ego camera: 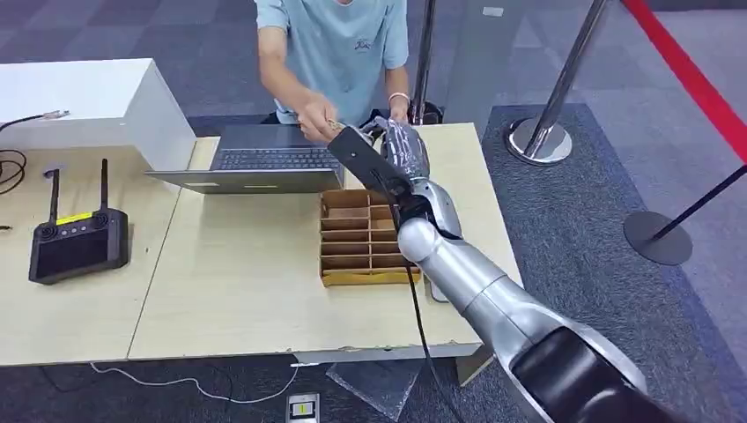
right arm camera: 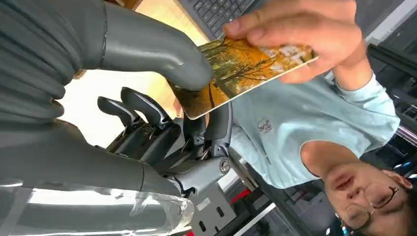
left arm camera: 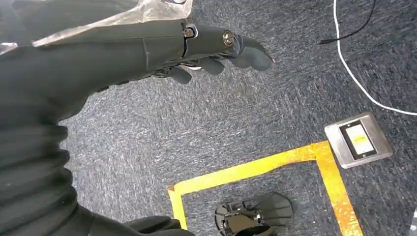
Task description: Pass the card to the sensor for recognition and then transmit it.
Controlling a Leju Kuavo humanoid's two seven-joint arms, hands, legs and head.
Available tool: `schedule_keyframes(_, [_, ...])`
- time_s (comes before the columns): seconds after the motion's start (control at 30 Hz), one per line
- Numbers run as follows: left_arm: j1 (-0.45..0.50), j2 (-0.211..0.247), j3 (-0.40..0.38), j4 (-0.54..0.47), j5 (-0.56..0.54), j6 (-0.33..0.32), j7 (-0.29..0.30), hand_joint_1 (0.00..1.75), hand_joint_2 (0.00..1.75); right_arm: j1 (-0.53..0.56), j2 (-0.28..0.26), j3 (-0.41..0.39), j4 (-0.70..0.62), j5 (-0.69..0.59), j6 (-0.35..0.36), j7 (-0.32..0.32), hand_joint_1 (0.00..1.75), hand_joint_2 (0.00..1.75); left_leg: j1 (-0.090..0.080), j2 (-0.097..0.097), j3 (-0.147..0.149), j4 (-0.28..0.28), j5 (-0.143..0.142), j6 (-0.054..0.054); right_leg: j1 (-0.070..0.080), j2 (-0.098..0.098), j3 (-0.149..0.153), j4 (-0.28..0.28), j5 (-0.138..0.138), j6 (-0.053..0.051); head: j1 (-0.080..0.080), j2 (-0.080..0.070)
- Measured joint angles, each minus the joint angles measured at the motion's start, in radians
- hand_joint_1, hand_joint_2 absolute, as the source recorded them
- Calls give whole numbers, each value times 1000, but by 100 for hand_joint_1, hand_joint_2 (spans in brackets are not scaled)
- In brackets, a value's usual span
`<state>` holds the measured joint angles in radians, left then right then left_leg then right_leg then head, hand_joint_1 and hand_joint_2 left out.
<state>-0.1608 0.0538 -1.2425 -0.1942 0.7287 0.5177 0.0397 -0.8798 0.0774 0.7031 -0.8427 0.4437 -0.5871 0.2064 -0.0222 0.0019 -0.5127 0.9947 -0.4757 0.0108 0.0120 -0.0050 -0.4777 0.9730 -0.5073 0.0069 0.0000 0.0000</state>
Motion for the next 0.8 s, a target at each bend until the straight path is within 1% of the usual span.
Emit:
schedule_keyframes(0.17, [0, 0, 0, 0, 2, 0, 0, 0, 175, -1, 1, 3, 11, -3, -1, 0, 175, 175, 0, 0, 0, 0, 0, 0, 0, 0, 0, 0, 0, 0, 0, 0])
schedule_keyframes(0.2, [1, 0, 0, 0, 2, 0, 0, 0, 175, -2, 1, 3, 13, -3, -1, 0, 28, 175, 0, 0, 0, 0, 0, 0, 0, 0, 0, 0, 0, 0, 0, 0])
schedule_keyframes(0.23, [1, 0, 0, 0, 3, 0, 0, 0, 175, -3, 1, 4, 15, -3, -1, 0, 0, 175, 0, 0, 0, 0, 0, 0, 0, 0, 0, 0, 0, 0, 0, 0])
schedule_keyframes(0.63, [2, 0, 0, 0, 12, 3, -2, 0, 175, -5, -2, 13, 19, 0, -44, 3, 0, 175, 0, 0, 1, 0, 0, 0, 0, 0, 0, 0, 0, 0, 0, 0])
schedule_keyframes(0.8, [9, -1, 0, 0, 18, 9, -5, 0, 175, 13, -33, 12, -23, 1, -58, 19, 0, 175, 0, 0, 1, 1, 0, 0, 0, 0, 0, 0, 0, 0, 0, 0])
